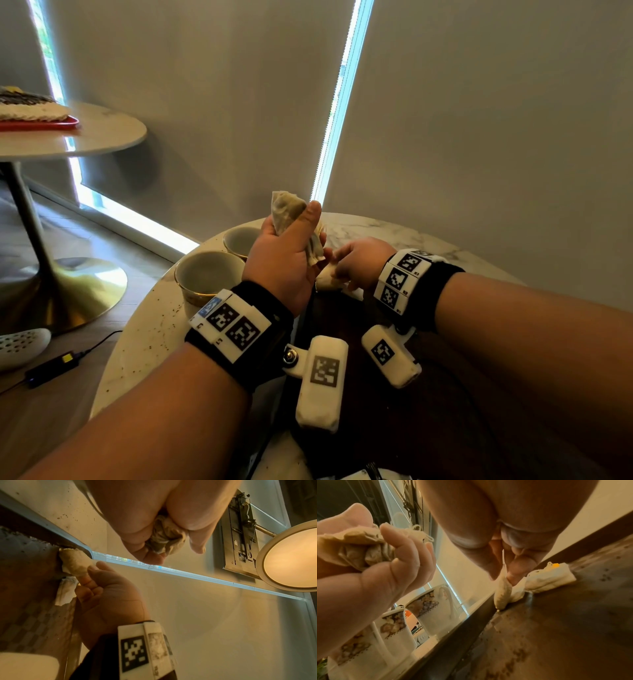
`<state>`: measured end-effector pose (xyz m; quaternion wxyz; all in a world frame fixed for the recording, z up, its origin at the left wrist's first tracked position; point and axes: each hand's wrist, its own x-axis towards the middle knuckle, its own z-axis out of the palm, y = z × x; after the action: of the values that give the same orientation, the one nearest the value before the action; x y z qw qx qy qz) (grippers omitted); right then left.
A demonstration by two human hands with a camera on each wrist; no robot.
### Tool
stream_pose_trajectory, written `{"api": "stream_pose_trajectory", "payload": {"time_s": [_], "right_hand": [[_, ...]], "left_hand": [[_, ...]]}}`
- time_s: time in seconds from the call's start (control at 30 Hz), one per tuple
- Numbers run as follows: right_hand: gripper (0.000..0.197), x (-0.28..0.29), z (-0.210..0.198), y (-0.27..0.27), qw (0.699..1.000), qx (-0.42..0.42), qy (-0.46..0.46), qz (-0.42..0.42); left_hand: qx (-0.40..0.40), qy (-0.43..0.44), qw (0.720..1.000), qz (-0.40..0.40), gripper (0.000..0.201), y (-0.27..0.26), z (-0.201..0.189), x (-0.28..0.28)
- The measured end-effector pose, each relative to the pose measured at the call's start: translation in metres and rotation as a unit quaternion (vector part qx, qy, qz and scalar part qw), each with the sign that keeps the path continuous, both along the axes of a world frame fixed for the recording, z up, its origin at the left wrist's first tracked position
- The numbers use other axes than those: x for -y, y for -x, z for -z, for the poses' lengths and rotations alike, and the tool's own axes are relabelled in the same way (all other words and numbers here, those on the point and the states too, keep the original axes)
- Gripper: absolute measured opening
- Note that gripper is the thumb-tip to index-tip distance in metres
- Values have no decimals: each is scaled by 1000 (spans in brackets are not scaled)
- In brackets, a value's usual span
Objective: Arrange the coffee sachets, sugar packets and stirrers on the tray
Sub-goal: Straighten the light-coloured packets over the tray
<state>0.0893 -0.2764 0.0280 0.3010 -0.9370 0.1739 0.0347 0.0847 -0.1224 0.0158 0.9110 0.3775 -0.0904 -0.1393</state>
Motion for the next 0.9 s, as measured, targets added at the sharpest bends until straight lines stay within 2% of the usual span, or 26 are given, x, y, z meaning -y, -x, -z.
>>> {"api": "stream_pose_trajectory", "payload": {"time_s": [0.23,0.33,0.43,0.63,0.77,0.9], "right_hand": [[22,2,-22,16,996,29,89,-16],[23,-4,-26,27,989,-25,123,-76],[35,-12,-26,38,971,-83,179,-136],[41,-22,-17,38,941,-150,246,-177],[37,-20,-17,37,947,-128,232,-179],[33,-5,-21,32,977,-5,164,-136]], "left_hand": [[-5,-5,1000,-7,55,-1,2,1],[2,-6,1000,-6,55,-2,2,1],[-2,-1,1000,-1,56,-3,3,1],[-6,13,1000,26,66,-2,2,1],[-12,10,999,30,81,-1,0,2],[-7,-12,999,38,76,-2,3,2]]}}
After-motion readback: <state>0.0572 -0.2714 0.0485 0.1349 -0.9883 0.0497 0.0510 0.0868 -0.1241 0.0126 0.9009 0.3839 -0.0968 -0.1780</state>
